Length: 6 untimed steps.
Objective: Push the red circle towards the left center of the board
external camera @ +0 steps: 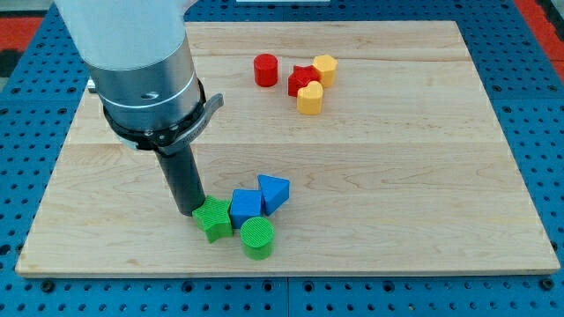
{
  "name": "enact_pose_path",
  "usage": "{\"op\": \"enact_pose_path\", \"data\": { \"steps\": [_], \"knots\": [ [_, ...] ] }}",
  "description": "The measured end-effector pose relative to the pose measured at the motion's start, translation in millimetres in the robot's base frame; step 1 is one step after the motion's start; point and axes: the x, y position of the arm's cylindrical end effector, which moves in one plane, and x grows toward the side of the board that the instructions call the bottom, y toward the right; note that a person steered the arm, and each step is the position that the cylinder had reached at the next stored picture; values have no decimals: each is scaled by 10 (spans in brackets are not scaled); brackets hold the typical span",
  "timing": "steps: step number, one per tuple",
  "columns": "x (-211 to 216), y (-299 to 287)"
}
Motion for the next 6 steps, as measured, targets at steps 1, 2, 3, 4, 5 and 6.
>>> {"op": "enact_pose_path", "data": {
  "steps": [1, 2, 3, 4, 5, 6],
  "knots": [
    [0, -23],
    [0, -67],
    [0, -67],
    [-35, -67],
    [-275, -116],
    [-980, -611]
  ]
}}
